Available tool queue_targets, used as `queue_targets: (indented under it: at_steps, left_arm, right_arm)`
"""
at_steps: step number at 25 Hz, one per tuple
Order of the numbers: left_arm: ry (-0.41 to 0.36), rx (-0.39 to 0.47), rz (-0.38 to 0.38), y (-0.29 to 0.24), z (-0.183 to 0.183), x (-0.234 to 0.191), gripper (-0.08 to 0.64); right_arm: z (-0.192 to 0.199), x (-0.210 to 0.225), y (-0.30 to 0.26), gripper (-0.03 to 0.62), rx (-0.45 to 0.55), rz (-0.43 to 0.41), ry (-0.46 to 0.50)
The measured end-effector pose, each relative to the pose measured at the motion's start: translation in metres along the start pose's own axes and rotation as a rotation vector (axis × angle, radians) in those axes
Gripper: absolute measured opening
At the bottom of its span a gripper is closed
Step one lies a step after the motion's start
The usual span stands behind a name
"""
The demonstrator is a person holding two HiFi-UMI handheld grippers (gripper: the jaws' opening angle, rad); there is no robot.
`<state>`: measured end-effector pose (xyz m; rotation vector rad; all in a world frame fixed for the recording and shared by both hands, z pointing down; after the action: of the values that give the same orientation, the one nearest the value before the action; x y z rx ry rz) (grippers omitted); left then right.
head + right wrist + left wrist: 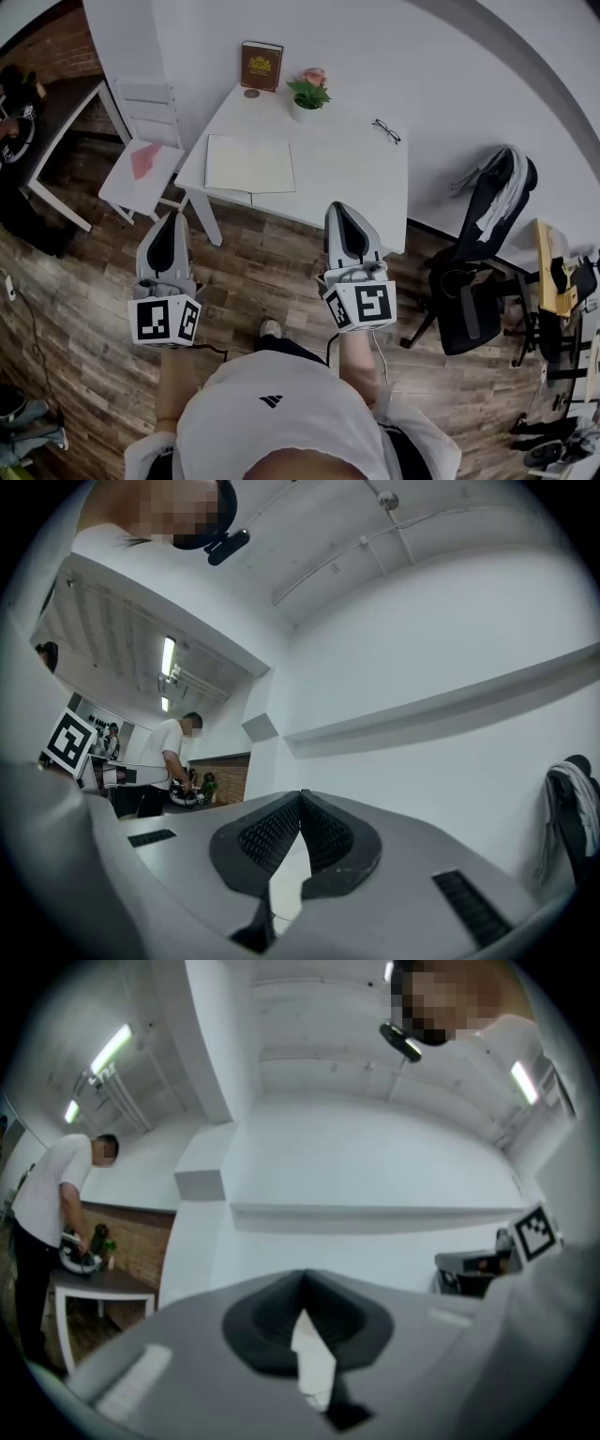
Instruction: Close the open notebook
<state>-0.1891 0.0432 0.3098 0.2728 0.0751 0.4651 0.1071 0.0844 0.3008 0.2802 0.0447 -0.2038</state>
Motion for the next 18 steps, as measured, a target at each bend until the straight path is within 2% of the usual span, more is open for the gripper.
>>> queue_targets:
  at_steps: [10,18]
  left_arm:
    - [-0.006,0.023,-0.055,-0.056,0.018,-0.001,0.009]
    - [-0.017,-0.023,-0.086,-0.076,0.033,-0.014,0.009]
  right_arm:
    - [0.021,0.041,-0.056,-0.003,0.009,-0.047,-0.01]
    - [0.044,0.046,-0.088,-0.003,-0.018,-0.075,-0.049]
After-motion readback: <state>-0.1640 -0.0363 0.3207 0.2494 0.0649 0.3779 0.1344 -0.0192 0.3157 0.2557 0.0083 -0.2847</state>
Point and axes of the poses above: the fingertips, and each gripper's own axes: y backward along the fingers, x to its right, z out of its underside, the point moved 8 cm from there along y, backward along the fingers, and after that the axes turned 5 degrees about x, right-handed, at the moved point
